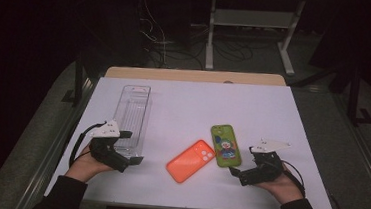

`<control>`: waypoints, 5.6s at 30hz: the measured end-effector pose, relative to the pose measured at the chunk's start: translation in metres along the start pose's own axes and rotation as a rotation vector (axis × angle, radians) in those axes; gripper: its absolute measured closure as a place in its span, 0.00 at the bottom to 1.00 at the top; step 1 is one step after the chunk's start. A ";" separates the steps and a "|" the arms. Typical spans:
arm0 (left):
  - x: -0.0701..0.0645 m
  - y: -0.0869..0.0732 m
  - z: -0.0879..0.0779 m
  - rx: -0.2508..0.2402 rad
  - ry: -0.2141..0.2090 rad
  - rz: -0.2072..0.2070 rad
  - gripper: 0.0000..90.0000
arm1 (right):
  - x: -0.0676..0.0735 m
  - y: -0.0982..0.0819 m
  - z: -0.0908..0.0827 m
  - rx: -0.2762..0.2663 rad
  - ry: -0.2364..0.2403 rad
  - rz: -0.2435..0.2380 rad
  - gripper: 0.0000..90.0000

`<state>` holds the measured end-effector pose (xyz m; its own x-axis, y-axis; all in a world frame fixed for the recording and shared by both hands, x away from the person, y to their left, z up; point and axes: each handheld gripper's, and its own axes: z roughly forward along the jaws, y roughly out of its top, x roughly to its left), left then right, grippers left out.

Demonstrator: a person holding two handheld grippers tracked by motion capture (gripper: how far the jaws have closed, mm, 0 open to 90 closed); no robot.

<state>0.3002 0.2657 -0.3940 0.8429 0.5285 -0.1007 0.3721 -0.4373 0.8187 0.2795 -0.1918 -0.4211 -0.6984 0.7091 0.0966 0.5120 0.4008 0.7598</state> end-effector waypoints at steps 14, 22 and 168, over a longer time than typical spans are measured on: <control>-0.002 0.002 0.002 0.020 -0.016 0.024 0.00 | 0.001 0.015 -0.006 0.013 -0.007 0.041 0.13; -0.003 0.001 0.001 0.008 -0.008 0.015 0.00 | 0.006 0.031 0.004 0.026 0.009 0.026 0.34; -0.002 0.004 0.003 0.002 -0.046 0.001 0.00 | -0.005 0.003 0.005 0.085 0.035 0.011 0.00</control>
<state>0.3011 0.2612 -0.3923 0.8603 0.4941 -0.1256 0.3719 -0.4397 0.8175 0.2875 -0.1912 -0.4223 -0.7090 0.6934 0.1286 0.5593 0.4418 0.7014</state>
